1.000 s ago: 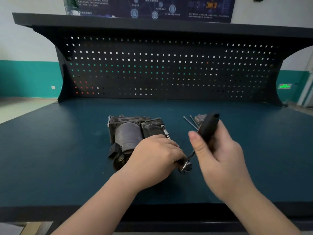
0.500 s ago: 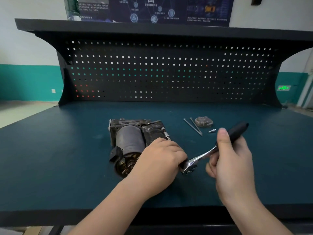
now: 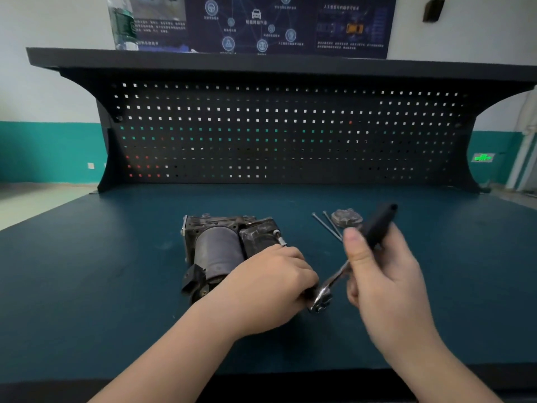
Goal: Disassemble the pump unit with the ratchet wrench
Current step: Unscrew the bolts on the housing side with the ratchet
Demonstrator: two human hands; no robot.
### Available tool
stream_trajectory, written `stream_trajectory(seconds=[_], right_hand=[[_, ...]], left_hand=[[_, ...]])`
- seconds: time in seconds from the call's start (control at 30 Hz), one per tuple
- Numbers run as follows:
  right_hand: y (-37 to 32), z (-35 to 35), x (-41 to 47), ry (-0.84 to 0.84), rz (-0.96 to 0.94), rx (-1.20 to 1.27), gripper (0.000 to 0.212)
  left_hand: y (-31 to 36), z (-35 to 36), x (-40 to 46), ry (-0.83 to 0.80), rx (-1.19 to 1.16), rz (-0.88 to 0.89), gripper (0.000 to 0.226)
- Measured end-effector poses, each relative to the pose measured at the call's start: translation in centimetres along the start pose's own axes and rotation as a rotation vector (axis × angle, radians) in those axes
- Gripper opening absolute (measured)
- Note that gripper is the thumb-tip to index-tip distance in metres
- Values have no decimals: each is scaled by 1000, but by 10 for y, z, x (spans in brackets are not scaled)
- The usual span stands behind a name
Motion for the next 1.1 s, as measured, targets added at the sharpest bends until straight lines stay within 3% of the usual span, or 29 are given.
stream_trajectory(seconds=[0.07, 0.13, 0.27, 0.37, 0.43, 0.57, 0.67, 0.83, 0.97, 1.1], right_hand=[[-13, 7, 4, -73, -67, -223, 26], [-10, 0, 2, 10, -44, -209, 23], [48, -17, -21, 325, 251, 442, 27], [80, -9, -39, 388, 443, 716, 30], [71, -11, -35, 346, 368, 647, 30], [16, -9, -11, 127, 77, 196, 26], [2, -2, -3, 44, 59, -19, 25], [30, -11, -9, 181, 244, 338, 27], [58, -13, -18, 275, 337, 607, 29], [64, -12, -18, 313, 332, 649, 31]], left_hand=[[1, -2, -5, 1, -54, 39, 16], [1, -1, -9, 16, -52, 44, 18], [2, -4, -8, 77, -36, 10, 12], [0, -5, -7, 98, -50, 1, 13], [0, -3, -8, 92, -55, -4, 17], [3, 1, -3, 17, 61, -41, 22], [-2, 8, 3, -43, 153, -77, 24], [-8, 9, 3, -16, 168, -103, 26], [-13, 8, 1, -19, 30, -63, 29], [-15, 7, -2, -5, -29, -12, 30]])
Point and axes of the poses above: each hand's wrist, its own x-axis towards the middle knuckle, its own z-axis out of the palm, y = z × x, the point moved 9 cm from there along x, towards the middle knuckle, and after that the axes turned 14 degrees about -y, right-handed, at the moved point
